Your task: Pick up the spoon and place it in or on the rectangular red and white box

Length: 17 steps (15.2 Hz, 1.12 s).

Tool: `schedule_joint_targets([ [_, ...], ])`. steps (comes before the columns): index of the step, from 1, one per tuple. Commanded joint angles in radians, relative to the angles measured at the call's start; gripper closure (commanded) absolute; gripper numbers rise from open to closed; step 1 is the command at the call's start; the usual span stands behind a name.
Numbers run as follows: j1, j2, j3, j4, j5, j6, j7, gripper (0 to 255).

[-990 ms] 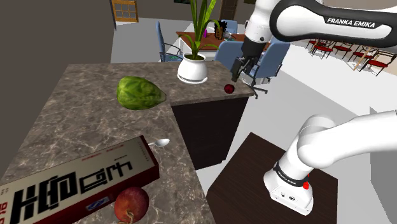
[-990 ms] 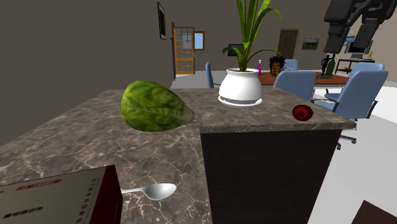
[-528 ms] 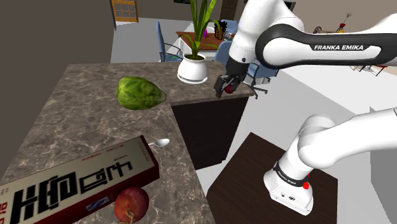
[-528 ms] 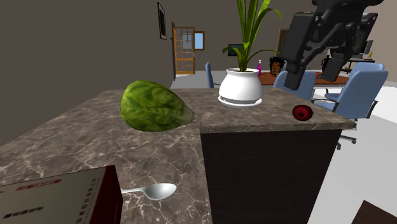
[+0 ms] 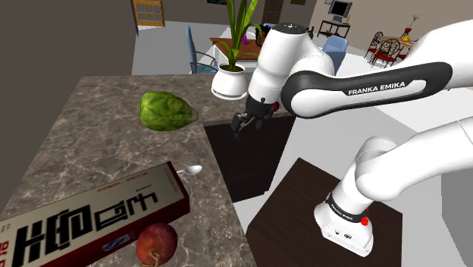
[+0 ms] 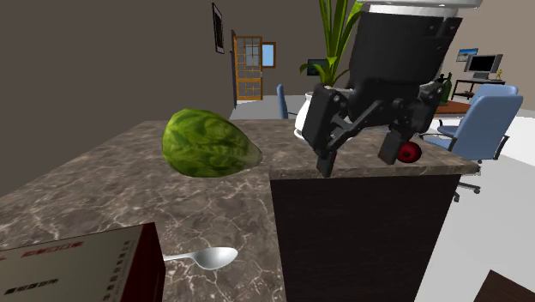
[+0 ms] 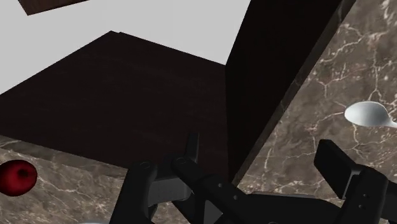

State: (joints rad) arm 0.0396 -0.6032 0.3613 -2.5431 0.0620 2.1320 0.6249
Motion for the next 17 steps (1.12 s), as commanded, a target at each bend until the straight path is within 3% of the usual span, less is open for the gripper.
schedule_joint_targets([
  [1,-0.006,0.05,0.047,0.006,0.003,0.056,0.066,0],
  [5,-0.035,0.173,0.153,0.038,-0.023,0.165,0.213,0],
  [8,-0.073,0.28,0.239,0.08,-0.081,0.237,0.342,0],
  [11,-0.124,0.403,0.328,0.139,-0.186,0.294,0.498,0],
  [15,-0.17,0.603,0.418,0.247,-0.422,0.322,0.759,0],
  [17,-0.164,0.619,0.409,0.248,-0.444,0.331,0.775,0],
])
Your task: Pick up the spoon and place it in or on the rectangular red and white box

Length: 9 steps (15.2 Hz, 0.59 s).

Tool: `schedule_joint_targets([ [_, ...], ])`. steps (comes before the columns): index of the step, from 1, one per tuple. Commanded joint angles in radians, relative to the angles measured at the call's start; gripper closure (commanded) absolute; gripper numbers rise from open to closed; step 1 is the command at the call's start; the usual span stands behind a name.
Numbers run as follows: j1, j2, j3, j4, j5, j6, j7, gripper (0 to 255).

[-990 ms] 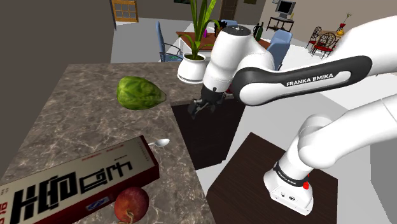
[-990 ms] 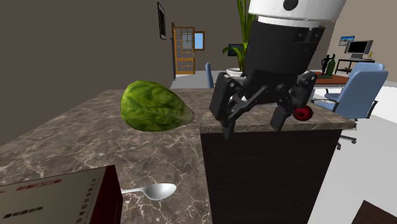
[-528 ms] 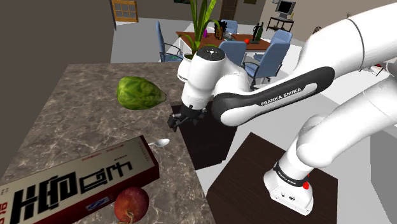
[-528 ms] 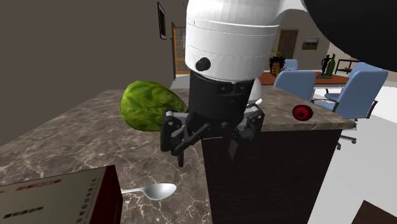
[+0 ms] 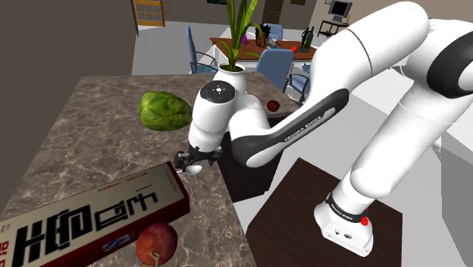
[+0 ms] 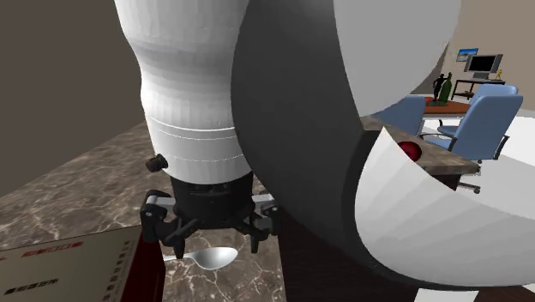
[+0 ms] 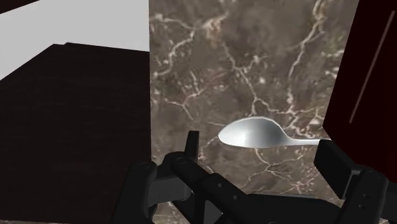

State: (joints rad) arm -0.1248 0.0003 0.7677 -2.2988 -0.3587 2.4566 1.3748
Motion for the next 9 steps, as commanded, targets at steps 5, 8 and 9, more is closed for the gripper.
schedule_joint_targets([
  [5,0.004,0.094,-0.014,0.007,-0.131,0.043,0.099,0],
  [8,0.008,0.118,-0.024,0.01,-0.166,0.054,0.122,0],
  [9,0.008,0.118,-0.024,0.01,-0.166,0.054,0.122,0],
])
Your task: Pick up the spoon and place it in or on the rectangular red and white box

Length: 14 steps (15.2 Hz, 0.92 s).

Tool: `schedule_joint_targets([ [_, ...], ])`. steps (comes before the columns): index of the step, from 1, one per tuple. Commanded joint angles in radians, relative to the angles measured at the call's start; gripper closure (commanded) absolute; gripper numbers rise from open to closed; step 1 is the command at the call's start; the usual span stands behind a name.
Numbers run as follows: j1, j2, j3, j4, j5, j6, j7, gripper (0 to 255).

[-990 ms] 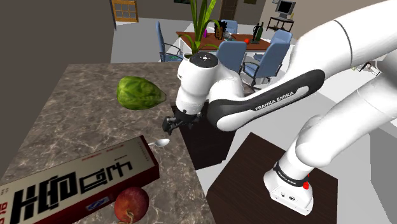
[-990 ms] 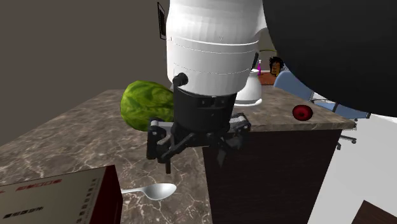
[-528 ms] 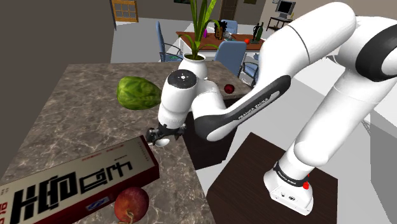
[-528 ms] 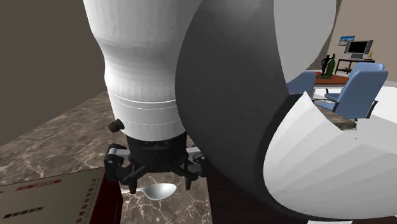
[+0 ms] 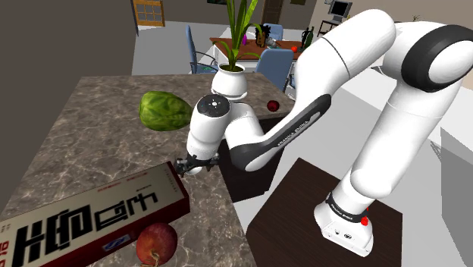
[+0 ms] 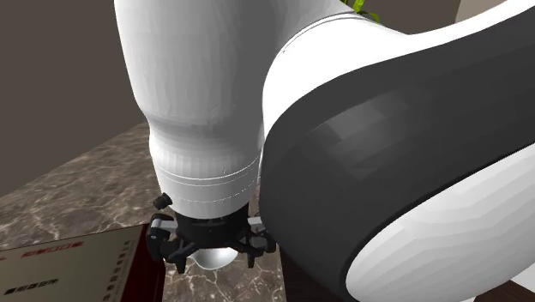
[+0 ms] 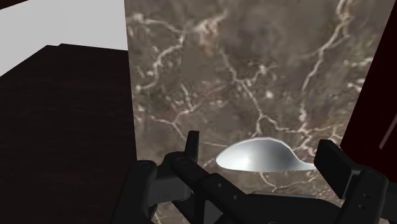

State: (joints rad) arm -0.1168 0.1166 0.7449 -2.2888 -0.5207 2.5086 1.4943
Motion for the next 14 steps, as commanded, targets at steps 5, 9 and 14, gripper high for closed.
schedule_joint_targets([
  [5,0.0,0.002,-0.001,0.0,-0.003,0.002,0.002,0],
  [9,0.0,0.002,-0.001,0.0,-0.003,0.001,0.002,255],
  [14,0.0,0.002,-0.001,0.0,-0.003,0.001,0.002,255],
])
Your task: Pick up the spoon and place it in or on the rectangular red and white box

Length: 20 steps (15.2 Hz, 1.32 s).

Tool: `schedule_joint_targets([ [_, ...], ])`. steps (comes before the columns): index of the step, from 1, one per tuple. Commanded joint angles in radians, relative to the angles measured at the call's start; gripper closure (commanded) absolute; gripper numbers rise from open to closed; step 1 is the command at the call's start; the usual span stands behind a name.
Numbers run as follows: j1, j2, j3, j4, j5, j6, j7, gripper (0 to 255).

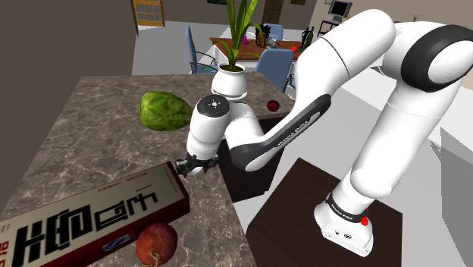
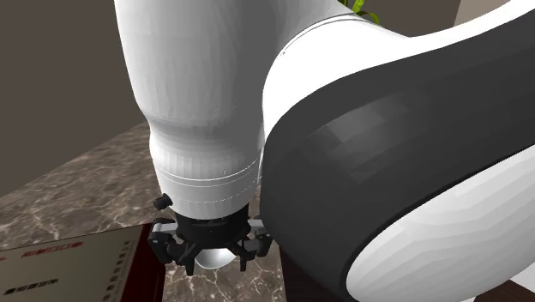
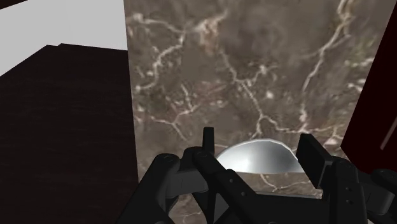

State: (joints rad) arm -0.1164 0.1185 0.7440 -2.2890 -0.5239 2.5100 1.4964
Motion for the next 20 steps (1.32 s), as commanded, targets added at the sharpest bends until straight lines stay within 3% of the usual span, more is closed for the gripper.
schedule_joint_targets([
  [1,0.0,0.0,0.0,0.0,0.0,0.0,0.0,255],
  [11,-0.018,-0.12,0.026,0.031,0.183,-0.088,-0.148,255],
  [20,-0.012,-0.206,0.016,0.084,0.299,-0.188,-0.248,255],
])
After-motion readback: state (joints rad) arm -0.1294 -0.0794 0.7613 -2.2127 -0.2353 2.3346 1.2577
